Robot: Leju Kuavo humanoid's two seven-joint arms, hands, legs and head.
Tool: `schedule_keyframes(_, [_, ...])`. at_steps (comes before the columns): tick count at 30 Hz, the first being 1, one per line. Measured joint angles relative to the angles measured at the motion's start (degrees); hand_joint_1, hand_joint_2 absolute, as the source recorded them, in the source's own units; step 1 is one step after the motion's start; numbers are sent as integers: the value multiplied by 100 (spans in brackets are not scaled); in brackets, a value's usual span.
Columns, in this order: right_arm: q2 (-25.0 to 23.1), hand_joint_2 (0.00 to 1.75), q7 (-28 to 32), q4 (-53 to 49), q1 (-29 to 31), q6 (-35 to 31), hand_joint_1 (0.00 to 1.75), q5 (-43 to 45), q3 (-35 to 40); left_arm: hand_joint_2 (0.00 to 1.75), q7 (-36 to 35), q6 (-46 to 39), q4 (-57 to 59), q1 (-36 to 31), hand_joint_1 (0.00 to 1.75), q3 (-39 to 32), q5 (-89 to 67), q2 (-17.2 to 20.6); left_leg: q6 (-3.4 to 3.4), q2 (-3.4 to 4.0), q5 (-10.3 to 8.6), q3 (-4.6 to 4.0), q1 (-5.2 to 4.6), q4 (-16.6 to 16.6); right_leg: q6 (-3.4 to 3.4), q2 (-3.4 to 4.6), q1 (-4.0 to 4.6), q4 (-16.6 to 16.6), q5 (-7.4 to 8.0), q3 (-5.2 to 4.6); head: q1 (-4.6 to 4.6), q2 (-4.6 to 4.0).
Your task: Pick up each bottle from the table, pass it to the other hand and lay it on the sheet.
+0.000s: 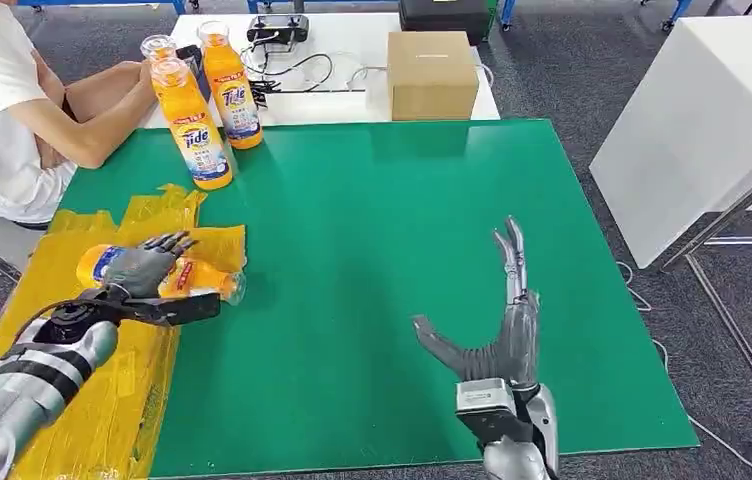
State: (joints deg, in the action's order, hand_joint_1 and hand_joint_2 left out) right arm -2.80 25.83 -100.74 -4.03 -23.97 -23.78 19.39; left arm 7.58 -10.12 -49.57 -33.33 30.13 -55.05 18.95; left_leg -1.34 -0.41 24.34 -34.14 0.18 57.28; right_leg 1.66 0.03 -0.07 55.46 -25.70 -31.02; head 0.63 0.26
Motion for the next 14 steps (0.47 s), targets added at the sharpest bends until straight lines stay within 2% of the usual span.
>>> schedule_keyframes(3, [37,175,0,-61,-94,107,0,91,-9,0,-4,2,-771,376,0,-407,63,37,0,0,1,-7,0,0,0,0,0,-1,-1,-7,0,0])
schedule_keyframes(8, [68,175,0,-98,-129,137,0,118,-11,0,-4,0,-1354,638,0,-703,105,87,0,-3,0,-5,3,-1,-1,-1,1,-1,-1,-6,0,0])
schedule_keyframes(9, [72,175,0,-100,-130,150,0,126,-13,175,93,-54,-1425,681,0,-749,197,90,1,-1,0,-5,4,-1,-2,-1,1,-1,-1,-6,4,0])
schedule_keyframes(14, [140,175,24,-292,-378,308,0,257,-124,175,935,-225,-2748,1391,0,-1533,1743,-111,0,5,1,-7,1,0,-1,1,0,-1,-1,-10,2,0])
